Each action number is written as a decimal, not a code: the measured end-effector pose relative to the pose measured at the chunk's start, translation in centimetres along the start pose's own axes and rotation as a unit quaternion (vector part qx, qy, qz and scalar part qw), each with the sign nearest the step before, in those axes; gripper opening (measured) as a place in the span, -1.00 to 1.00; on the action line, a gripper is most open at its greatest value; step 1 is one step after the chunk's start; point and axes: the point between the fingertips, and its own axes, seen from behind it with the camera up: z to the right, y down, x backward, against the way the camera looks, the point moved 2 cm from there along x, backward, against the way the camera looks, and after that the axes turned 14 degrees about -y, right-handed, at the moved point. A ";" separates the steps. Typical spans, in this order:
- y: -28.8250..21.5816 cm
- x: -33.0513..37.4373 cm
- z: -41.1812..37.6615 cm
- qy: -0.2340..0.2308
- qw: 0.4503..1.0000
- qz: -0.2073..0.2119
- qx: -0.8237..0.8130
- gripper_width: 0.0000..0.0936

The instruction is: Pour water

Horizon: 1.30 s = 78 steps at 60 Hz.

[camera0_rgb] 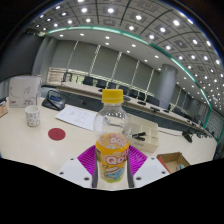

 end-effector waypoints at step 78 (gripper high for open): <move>-19.8 -17.4 -20.7 0.071 0.795 -0.072 0.598 -0.13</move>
